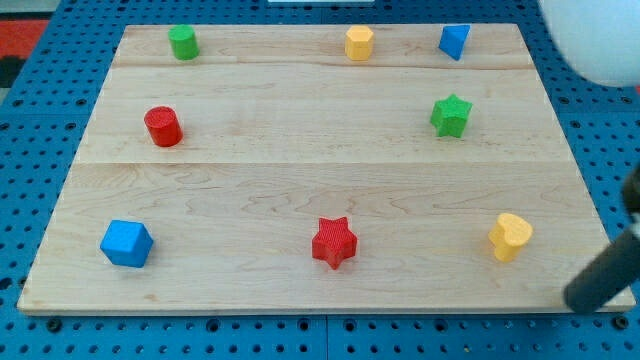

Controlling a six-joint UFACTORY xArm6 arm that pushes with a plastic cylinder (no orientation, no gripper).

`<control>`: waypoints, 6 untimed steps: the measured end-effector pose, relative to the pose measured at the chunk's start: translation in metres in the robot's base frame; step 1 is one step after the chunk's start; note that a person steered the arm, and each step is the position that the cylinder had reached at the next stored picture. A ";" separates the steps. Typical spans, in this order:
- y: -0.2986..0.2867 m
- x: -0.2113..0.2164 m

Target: Place the red star at the right of the red circle

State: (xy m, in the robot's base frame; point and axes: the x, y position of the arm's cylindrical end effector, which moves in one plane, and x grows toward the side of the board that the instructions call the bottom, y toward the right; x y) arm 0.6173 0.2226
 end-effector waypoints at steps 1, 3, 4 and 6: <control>-0.102 0.001; -0.172 -0.014; -0.215 -0.059; -0.257 -0.070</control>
State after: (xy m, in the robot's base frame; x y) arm 0.5473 -0.0348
